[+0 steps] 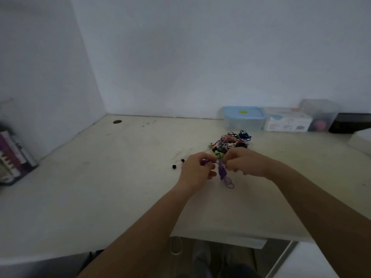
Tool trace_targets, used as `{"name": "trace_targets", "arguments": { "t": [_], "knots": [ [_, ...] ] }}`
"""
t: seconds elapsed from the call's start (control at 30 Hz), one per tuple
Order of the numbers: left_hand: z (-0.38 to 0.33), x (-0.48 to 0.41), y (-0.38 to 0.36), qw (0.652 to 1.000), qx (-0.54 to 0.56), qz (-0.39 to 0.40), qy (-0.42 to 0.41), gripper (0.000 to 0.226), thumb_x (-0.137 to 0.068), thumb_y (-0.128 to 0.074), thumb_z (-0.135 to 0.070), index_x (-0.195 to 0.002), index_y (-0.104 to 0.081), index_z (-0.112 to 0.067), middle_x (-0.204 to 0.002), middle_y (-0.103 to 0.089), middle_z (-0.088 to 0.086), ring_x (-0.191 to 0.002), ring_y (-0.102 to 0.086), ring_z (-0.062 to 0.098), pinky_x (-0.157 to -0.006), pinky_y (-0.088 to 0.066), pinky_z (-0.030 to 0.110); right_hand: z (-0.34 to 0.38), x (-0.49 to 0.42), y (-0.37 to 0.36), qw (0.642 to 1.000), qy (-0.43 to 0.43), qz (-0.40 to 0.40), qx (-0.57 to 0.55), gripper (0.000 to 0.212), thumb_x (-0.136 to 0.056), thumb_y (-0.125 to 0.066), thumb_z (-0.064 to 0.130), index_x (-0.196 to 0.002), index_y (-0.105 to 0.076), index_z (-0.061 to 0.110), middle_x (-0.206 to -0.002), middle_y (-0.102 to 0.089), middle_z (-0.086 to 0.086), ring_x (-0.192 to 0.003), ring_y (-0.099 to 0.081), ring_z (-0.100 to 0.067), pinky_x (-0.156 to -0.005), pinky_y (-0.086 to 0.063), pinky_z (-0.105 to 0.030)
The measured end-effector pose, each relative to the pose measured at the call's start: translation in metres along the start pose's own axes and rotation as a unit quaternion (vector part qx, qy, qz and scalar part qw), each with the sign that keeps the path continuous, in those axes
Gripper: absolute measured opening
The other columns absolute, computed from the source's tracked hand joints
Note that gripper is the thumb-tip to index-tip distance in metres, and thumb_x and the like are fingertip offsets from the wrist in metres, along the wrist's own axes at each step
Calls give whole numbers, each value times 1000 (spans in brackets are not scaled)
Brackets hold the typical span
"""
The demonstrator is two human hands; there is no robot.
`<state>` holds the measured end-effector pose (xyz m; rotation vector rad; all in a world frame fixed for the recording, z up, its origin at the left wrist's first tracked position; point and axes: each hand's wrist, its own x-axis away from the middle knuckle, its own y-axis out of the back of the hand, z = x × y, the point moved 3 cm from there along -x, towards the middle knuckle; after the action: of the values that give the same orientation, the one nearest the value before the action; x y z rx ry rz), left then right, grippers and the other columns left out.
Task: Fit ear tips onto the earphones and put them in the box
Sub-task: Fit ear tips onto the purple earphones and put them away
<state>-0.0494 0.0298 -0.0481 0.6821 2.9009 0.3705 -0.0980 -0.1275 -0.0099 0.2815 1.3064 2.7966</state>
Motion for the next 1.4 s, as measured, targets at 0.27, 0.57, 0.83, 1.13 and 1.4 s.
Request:
{"name": "trace_targets", "arguments": {
  "t": [0.27, 0.57, 0.83, 1.13, 1.4],
  "knots": [
    [3, 0, -10, 998, -4, -17, -61, 24, -95, -55, -1, -111, -63, -16, -96, -70, 11, -70, -73, 16, -68, -61, 30, 10, 0, -11, 966, 163, -199, 29, 16, -82, -78, 28, -80, -64, 19, -83, -64, 5, -79, -59, -9, -68, -45, -20],
    [13, -14, -14, 998, 12, 4, -53, 39, -84, -62, 8, -116, -55, -13, -91, -74, 16, -78, -73, 21, -69, -60, 29, 13, -6, -16, 963, 185, -163, 113, 8, -88, -71, 22, -94, -77, 23, -79, -57, 11, -73, -53, -3, -65, -36, -13],
    [11, -26, -11, 998, 32, 52, -31, 38, -79, -74, 4, -107, -58, -16, -85, -75, 14, -74, -74, 29, -71, -62, 39, -4, -17, -14, 970, 172, -166, -35, 13, -82, -77, 11, -86, -69, 20, -79, -68, 10, -73, -63, 1, -66, -44, -9],
    [8, -24, -9, 998, -12, 58, -26, 38, -76, -82, -8, -104, -58, -17, -78, -75, 9, -63, -71, 17, -53, -53, 23, -9, -26, -12, 971, 161, -146, -99, 13, -90, -68, 7, -98, -73, 16, -83, -74, -2, -82, -69, -15, -79, -54, -31],
    [-3, -40, 20, 981, -180, -16, -73, 24, -74, -80, -47, -87, -68, -31, -76, -73, -7, -59, -65, 7, -62, -58, 30, 0, -40, -3, 869, 90, -171, -456, 14, -92, -60, -1, -91, -72, 7, -60, -60, -5, -47, -49, -15, -45, -44, -23]
  ]
}}
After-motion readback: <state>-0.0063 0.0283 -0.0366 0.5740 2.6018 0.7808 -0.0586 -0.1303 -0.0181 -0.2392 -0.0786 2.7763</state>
